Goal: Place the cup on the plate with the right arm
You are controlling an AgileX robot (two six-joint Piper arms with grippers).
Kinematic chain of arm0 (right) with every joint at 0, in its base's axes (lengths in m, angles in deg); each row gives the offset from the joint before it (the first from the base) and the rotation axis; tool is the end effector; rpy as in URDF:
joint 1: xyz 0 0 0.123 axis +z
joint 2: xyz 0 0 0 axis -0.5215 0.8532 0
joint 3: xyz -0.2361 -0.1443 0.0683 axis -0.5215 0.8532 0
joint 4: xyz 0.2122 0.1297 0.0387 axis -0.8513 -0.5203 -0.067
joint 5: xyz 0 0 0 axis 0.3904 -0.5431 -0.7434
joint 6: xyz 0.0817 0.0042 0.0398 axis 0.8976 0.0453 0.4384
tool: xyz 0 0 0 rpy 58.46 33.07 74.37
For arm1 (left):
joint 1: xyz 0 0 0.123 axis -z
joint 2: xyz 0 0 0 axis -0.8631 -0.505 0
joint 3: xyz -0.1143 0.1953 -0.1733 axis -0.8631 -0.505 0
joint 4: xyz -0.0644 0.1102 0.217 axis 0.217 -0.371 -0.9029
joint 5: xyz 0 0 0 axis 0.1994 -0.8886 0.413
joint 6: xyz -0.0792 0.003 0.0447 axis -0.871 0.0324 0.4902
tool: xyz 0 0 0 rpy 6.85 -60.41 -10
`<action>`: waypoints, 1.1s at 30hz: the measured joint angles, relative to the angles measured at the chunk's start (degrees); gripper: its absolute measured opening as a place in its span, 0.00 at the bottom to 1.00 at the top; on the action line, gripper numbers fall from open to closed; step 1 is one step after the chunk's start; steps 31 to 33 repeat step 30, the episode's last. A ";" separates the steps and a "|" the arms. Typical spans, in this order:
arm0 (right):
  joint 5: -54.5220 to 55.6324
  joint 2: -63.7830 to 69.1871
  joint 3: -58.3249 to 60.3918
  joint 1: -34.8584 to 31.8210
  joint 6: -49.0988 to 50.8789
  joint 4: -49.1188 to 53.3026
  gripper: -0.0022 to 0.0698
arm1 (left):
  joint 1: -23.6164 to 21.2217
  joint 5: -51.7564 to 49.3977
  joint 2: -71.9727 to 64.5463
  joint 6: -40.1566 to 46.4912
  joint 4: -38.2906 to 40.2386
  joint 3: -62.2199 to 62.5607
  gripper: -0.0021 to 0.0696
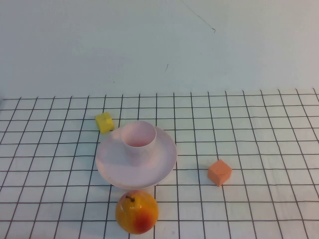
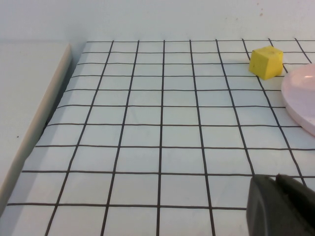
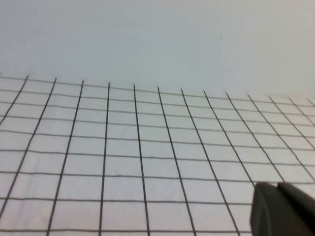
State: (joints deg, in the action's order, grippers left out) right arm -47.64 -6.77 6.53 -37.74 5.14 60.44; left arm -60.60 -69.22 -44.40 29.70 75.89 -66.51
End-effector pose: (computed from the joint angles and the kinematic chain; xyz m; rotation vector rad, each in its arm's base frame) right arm 0.0549 -0.0103 0.1851 -0.0217 1.7179 -0.2509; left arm 0.0533 -0.0001 0.1760 -0.0757 1.8266 -0.0516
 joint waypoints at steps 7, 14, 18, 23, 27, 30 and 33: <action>-6.51 0.00 0.00 -0.69 0.37 -0.66 0.03 | 0.00 0.00 0.00 0.00 0.00 0.00 0.02; -8.61 0.00 0.00 -0.69 0.46 -0.69 0.03 | 0.00 0.00 0.00 0.00 0.00 0.00 0.02; -8.61 0.00 0.00 -0.69 -0.44 -3.08 0.03 | 0.00 0.00 0.00 0.00 0.00 0.00 0.02; -8.61 0.00 0.00 -0.69 -6.41 -8.93 0.03 | 0.00 0.00 0.00 0.00 0.00 0.00 0.02; -8.51 0.00 0.00 -0.45 -7.33 -9.79 0.03 | 0.00 0.00 0.00 0.00 0.00 0.00 0.02; -8.51 0.00 0.00 0.72 -7.45 -9.93 0.03 | 0.00 0.00 0.00 0.00 0.00 0.00 0.02; -8.51 0.00 0.00 0.72 -7.45 -9.93 0.03 | 0.00 0.00 0.00 0.00 0.00 0.00 0.02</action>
